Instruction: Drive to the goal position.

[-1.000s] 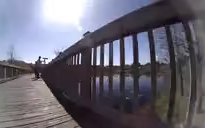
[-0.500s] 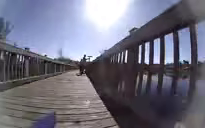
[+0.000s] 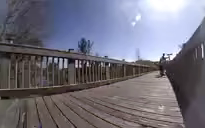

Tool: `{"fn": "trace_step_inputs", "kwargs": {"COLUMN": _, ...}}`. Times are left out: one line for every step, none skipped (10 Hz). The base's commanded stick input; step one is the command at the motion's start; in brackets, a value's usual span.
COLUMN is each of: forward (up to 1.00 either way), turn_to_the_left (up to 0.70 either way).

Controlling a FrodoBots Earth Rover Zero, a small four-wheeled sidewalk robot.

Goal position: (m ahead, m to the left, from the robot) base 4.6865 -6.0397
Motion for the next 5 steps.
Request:
{"fn": "trace_step_inputs", "kwargs": {"forward": 0.04, "turn_to_the_left": 0.0}}
{"fn": "trace_step_inputs", "kwargs": {"forward": 0.04, "turn_to_the_left": 0.0}}
{"fn": "trace_step_inputs", "kwargs": {"forward": 0.04, "turn_to_the_left": -0.03}}
{"fn": "trace_step_inputs", "kwargs": {"forward": 0.04, "turn_to_the_left": -0.04}}
{"fn": "trace_step_inputs", "kwargs": {"forward": 0.04, "turn_to_the_left": 0.0}}
